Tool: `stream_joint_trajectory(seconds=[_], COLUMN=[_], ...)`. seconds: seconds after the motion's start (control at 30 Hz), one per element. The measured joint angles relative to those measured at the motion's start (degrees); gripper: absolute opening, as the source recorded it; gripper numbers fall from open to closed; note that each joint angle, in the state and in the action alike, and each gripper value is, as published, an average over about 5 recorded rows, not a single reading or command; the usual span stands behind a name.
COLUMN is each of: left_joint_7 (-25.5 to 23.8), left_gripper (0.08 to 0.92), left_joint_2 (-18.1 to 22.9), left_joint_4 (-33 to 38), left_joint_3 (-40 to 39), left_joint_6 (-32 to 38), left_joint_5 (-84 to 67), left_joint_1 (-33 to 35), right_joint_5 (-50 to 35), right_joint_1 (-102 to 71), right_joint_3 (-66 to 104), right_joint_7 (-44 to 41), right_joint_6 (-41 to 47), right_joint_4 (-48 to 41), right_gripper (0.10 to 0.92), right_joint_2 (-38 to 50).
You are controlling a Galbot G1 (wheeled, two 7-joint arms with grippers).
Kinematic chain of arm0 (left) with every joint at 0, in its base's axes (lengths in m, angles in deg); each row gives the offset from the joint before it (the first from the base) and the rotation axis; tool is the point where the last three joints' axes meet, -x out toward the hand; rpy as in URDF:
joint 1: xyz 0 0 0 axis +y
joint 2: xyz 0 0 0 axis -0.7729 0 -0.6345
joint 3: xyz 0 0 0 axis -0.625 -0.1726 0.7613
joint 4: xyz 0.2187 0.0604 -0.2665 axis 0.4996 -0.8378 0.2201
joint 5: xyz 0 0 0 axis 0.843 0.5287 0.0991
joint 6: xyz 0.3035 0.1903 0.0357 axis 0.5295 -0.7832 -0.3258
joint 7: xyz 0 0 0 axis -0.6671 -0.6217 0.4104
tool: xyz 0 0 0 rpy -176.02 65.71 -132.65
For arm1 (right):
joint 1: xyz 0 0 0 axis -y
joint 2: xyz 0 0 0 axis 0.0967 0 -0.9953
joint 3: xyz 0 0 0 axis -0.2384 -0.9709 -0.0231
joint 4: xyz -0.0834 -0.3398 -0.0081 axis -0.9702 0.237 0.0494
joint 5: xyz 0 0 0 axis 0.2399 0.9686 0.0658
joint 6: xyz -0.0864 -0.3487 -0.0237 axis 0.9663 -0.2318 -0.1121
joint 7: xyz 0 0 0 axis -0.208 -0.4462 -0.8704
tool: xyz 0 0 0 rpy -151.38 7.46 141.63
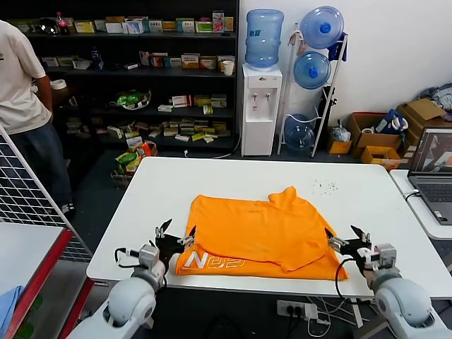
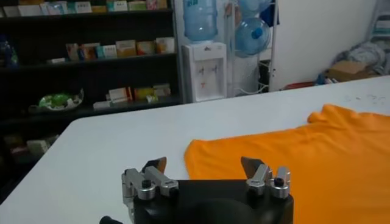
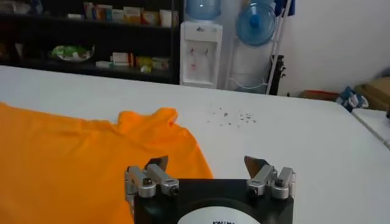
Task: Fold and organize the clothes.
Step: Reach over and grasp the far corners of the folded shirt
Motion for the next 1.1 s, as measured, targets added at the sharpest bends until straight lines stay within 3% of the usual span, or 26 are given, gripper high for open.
stream_joint_trajectory(seconds=[0.37,0.67,0.93,1.1], left_joint_7=[-1.5,-2.7,-4.2,-5.3], left_gripper=[0.823,0.823,0.811,0.689], left_joint_2=[6.2,11.2,13.8,14.4], left_joint_4=[-20.7,-35.7,-42.8,-44.5], left_joint_3=[-7.1,-8.4,-9.1,-9.5], left_joint_6=[0.7,1.7,1.3,0.8], left_joint_5=[-2.4,-3.3,-3.0,-3.0], left_joint_1=[-17.6,-27.0,-30.0,-30.7], right_joint_5=[0.9,5.1,8.3,9.2], right_joint_1=[19.8,28.5,31.8,32.4], right_joint_3=[-7.2,-9.6,-11.3,-11.7], right_joint_7=[-5.8,-10.2,-12.3,-12.7], right_joint_6=[1.1,-0.2,-1.6,-1.7], right_joint_4=[-20.3,-33.2,-38.8,-40.2], right_gripper=[0.823,0.818,0.627,0.480], right_joint_2=[-4.7,-9.9,-13.0,-13.5])
